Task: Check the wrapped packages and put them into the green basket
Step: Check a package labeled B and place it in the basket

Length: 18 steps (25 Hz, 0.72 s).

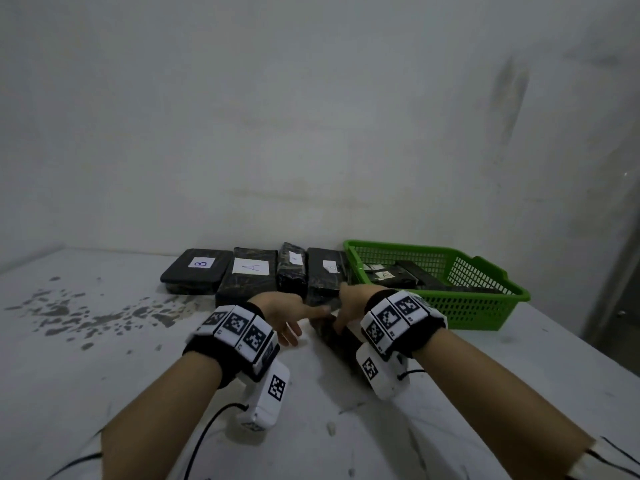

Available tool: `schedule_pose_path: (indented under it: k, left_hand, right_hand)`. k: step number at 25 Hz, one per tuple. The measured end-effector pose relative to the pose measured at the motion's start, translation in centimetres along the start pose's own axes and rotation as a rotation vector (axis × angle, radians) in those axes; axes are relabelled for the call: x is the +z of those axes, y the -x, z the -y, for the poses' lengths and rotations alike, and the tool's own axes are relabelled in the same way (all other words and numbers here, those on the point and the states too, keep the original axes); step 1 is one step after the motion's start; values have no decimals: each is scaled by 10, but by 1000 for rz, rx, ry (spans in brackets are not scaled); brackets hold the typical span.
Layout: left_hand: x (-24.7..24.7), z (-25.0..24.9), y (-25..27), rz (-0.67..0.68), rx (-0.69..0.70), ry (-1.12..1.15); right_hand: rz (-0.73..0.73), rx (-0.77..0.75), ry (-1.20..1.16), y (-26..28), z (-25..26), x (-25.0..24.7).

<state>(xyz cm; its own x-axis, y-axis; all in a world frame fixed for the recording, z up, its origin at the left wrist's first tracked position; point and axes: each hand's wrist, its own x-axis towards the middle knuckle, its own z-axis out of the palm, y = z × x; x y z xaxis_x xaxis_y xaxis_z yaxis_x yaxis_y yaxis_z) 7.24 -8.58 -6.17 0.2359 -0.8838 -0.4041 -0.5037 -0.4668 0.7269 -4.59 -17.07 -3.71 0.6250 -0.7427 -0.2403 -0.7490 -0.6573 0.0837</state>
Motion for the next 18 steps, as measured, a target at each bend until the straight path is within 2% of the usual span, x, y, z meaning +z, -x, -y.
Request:
schedule_pose_path:
  k: [3, 8, 9, 11, 13, 14, 16, 18]
  left_hand:
    - [2, -4, 2, -112, 67, 222]
    - [-6, -8, 16, -282, 269, 715]
    - [-11, -8, 19, -307, 306, 794]
    - [-24, -8, 24, -343, 378, 930]
    - [-31, -8, 29, -369, 426, 1012]
    - [-32, -8, 30, -371, 450, 1023]
    - [-29, -11, 34, -353, 505, 1012]
    - [-26, -14, 36, -337, 548, 977]
  right_hand:
    - [-104, -104, -138, 10, 13, -12]
    - [-341, -267, -417, 34, 8, -18]
    - [-407, -251, -455, 37, 4, -20]
    - [-544, -87, -492, 41, -7, -23]
    - [-561, 37, -789, 41, -21, -20]
    - [-511, 11, -1065, 40, -26, -19]
    - [-398, -155, -1550, 40, -31, -12]
    - [-380, -283, -1724, 39, -33, -10]
